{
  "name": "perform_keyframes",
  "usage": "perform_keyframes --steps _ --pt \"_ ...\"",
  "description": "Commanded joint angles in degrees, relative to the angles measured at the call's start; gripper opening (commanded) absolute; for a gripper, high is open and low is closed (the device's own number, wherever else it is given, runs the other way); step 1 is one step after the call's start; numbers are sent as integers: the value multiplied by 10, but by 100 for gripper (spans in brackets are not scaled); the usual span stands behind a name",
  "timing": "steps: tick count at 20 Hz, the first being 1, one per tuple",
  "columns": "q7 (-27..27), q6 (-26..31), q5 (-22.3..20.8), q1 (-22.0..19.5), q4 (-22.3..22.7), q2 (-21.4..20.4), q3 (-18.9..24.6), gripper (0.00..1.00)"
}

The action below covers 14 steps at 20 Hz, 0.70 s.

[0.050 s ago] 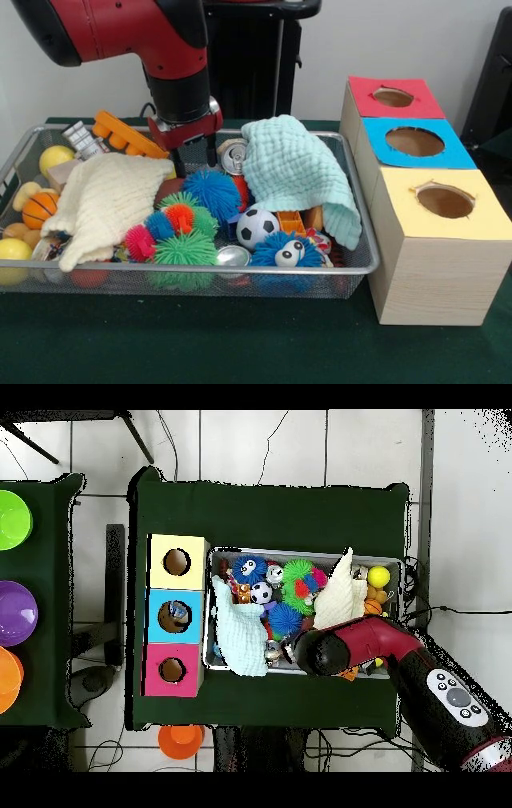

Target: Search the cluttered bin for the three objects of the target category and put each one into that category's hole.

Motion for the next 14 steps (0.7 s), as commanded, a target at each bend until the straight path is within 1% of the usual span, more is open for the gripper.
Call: perform_keyframes --steps 1,7,9,12,14 --pt "-114 -66 -17 -7 -1 70 28 100" --pt "-121 -61 -9 -18 3 81 38 100" --pt "-126 -48 -1 -20 5 80 41 100" --pt "-137 -4 21 -16 0 73 42 100" --pt "-141 8 32 -15 1 69 44 100"
